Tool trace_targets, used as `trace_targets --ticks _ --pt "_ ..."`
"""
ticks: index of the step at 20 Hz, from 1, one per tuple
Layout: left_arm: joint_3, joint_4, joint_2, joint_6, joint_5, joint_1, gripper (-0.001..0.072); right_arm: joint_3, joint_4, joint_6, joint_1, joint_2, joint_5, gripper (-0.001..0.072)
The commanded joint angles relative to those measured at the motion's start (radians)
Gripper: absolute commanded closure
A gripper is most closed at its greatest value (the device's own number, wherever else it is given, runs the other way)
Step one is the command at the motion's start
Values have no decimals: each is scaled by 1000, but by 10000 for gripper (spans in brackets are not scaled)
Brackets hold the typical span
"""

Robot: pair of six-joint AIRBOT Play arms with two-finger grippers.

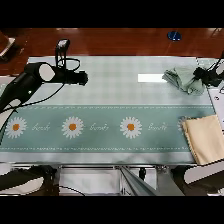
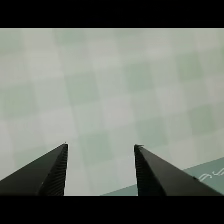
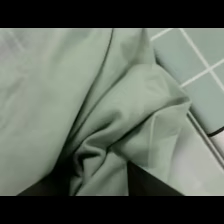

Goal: Fold the shirts.

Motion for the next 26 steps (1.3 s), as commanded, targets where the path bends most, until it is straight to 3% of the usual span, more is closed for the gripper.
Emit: trace_targets --ticks 1,3,6,10,18,23,26 --pt "0 -1 -14 0 -6 -2 199 60 243 -172 -15 -98 143 372" --pt "6 -7 -7 0 -57 1 200 81 377 -301 -15 -97 215 681" --pt "67 -3 8 10 -240 46 200 145 507 -413 -15 -30 304 680" --pt "52 -8 135 41 -398 144 200 208 573 -452 -15 207 294 680" --pt "-420 -231 549 34 -216 14 200 231 705 -554 -15 668 272 680" --pt "-453 -267 592 34 -122 -79 200 385 803 -597 -15 781 286 680" --pt "-453 -260 589 34 -39 -87 200 409 879 -627 -15 836 389 680"
